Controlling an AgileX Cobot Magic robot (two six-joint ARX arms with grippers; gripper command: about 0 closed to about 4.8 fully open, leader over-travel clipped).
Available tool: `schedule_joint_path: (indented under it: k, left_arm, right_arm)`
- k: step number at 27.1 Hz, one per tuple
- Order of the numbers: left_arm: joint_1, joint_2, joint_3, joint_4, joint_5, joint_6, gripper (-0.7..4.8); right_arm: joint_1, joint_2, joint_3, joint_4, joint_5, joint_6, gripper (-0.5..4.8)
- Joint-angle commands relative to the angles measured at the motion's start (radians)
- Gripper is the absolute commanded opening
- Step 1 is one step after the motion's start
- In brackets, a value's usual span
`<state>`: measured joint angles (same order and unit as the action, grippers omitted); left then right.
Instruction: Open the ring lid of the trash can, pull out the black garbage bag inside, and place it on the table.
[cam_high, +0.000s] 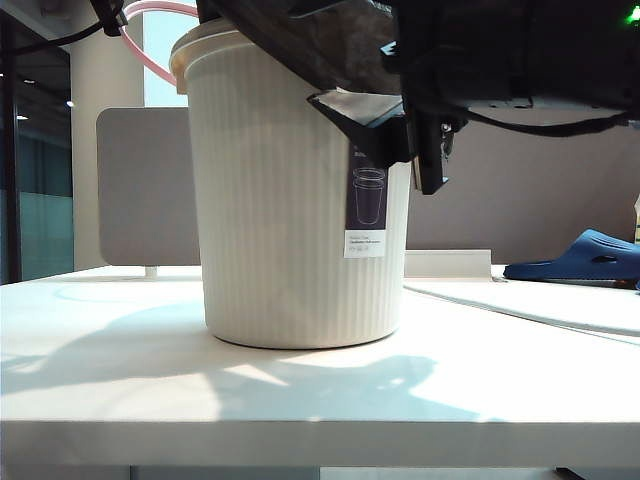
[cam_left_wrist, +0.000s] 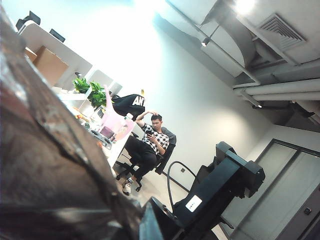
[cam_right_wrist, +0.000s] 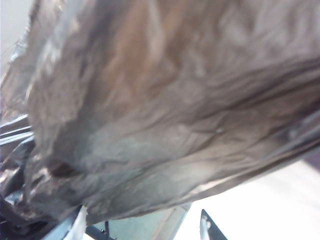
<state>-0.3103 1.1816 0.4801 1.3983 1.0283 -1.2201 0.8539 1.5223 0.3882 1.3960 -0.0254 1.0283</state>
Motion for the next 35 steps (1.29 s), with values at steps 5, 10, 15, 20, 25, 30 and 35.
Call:
schedule_joint_path:
  k: [5,10,15,20,25,30,35]
  left_arm:
    - [0.0,-0.003,0.002,0.013,0.005,0.008,-0.06]
    - [0.0,-0.003,0.002,0.013,-0.001,0.008,-0.06]
    - [0.0,-0.003,0.002,0.013,-0.002,0.005,-0.06]
    - [0.0,-0.003,0.002,0.014,-0.002,-0.003,-0.06]
    - [0.0,-0.003,0.002,0.014,0.006,-0.003,-0.06]
    - [0.0,-0.003,0.002,0.014,0.011,-0.003,-0.06]
    - [0.0,-0.003,0.002,0.014,0.031,-0.001,-0.06]
  right_arm:
    - [0.013,0.0,0.005,0.018,0.027,0.012,2.93]
    - [0.013,0.0,0.008,0.018,0.034,0.019,3.38]
    - [0.013,0.001,0.066,0.014,0.022,0.019,3.38]
    - [0.013,0.001,0.07,0.015,0.024,0.019,3.37]
    - [0.013,0.0,0.07,0.018,0.023,0.019,2.06]
    - [0.013,0.0,0.07,0.018,0.006,0.011,0.4]
    - [0.013,-0.004,0.07,0.019,-0.052,0.011,-0.01]
